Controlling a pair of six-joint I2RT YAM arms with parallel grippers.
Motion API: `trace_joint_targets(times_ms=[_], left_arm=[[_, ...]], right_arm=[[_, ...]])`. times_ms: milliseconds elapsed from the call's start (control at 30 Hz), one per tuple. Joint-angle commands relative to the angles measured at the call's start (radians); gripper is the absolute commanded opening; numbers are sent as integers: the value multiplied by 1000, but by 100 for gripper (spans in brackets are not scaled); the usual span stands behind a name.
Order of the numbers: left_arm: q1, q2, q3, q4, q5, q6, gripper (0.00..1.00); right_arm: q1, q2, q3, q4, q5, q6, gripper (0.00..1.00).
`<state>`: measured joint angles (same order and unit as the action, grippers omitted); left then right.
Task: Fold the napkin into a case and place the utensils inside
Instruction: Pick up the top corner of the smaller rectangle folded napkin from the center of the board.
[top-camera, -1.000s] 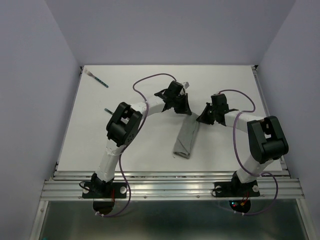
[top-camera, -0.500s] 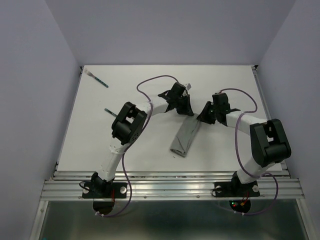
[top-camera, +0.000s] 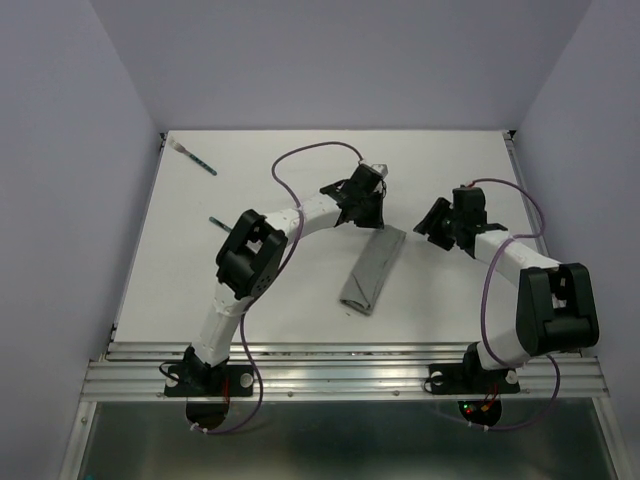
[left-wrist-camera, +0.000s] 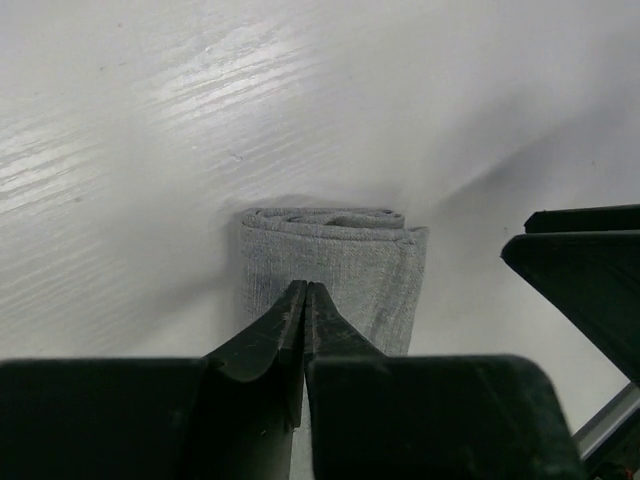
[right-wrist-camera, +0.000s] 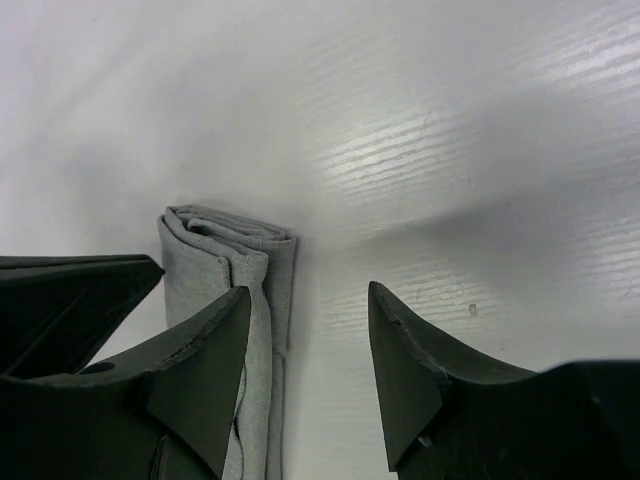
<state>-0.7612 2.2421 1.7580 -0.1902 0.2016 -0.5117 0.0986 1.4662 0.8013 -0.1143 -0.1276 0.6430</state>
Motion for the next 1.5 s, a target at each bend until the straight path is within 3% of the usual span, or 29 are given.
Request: trace_joint_targets(times_ms=[0,400,700,1100,1300,1400,1467], left_arm=[[-44,-108,24,-64,-119,52,15],[-167,-21,165,-193,-332,64,63],[-204,88,317,-250,-402,75,63],[-205,159,370,-279,-442,94,48],[-205,156,363,-285,-449,99,28],[-205,139,350,-279,-444,104,8],[-205,131,342,-270,-429,107,0]], right_arm=[[0,6,-13,1,-3,-17,56],[-131,-50,-115,-1,-32,-12,57],[-151,-92,-160,-2,-50,-17,58],[-160,-87,-157,-5,-63,-16,59],[-160,-87,-155,-5,-64,-17,58],[-160,-87,-154,-5,-76,-17,58],[-160,-86,-149,-5,-98,-28,58]])
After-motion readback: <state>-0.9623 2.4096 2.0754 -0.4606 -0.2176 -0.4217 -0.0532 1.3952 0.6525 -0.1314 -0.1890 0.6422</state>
